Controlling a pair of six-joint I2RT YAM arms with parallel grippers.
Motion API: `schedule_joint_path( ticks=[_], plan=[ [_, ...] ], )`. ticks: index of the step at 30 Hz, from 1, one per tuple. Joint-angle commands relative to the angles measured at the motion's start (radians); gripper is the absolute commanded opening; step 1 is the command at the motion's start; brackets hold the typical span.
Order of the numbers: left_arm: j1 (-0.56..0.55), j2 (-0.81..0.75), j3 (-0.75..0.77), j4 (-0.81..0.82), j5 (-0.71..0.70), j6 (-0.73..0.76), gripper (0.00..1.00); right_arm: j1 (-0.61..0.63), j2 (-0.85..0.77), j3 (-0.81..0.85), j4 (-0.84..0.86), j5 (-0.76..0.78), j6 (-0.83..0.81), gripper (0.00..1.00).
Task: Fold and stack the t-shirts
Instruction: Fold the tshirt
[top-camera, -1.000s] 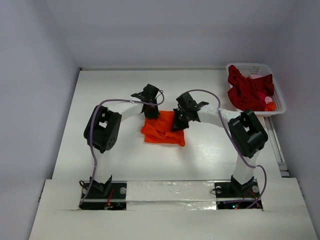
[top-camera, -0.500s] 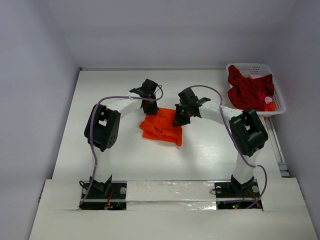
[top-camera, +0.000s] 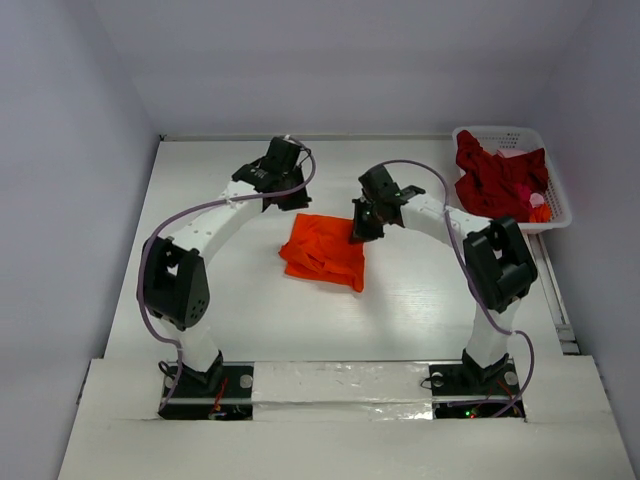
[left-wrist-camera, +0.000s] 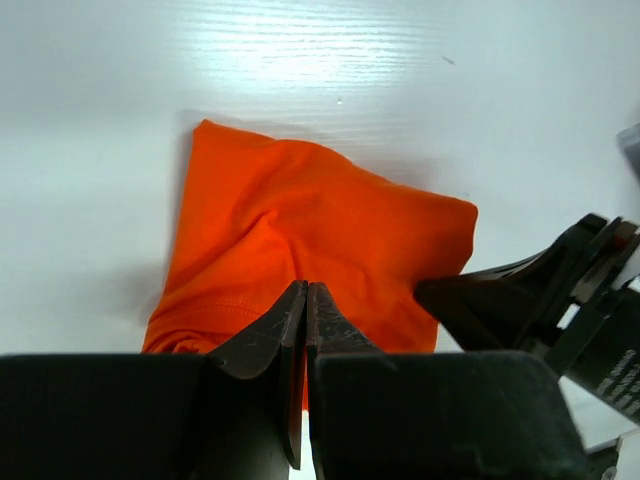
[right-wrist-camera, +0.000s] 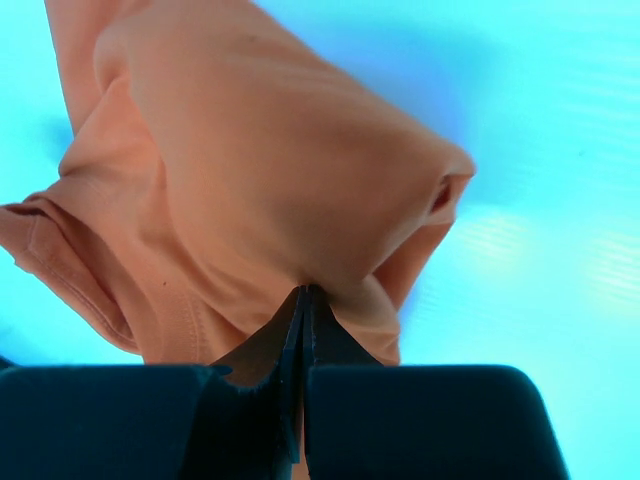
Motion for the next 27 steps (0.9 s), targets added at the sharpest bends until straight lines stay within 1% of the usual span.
schedule_joint_path(
  ticks=[1,5,8,12,17,22,27],
  plan=[
    [0.006,-0.05,-0.045,-0.002,-0.006,0.009,0.0,-0.013,-0.016,0.053,-0.019,0.041,-0.038,0.0],
    [0.006,-0.047,-0.146,0.062,-0.003,-0.005,0.0,-0.013,0.002,0.087,-0.034,0.039,-0.047,0.0],
    [0.006,-0.034,-0.194,0.108,0.01,-0.021,0.0,-0.013,0.02,0.115,-0.04,0.038,-0.049,0.0],
    [0.006,-0.024,-0.226,0.142,0.026,-0.037,0.0,-0.013,0.034,0.147,-0.042,0.027,-0.047,0.0],
    [0.006,-0.014,-0.245,0.161,0.04,-0.046,0.0,-0.022,0.092,0.179,-0.049,0.03,-0.05,0.0],
    [-0.012,-0.014,-0.268,0.174,0.045,-0.055,0.0,-0.041,0.123,0.159,-0.023,0.015,-0.014,0.0],
    [-0.032,-0.029,-0.33,0.197,0.046,-0.061,0.0,-0.082,0.132,0.145,-0.009,0.008,0.008,0.0]
  ],
)
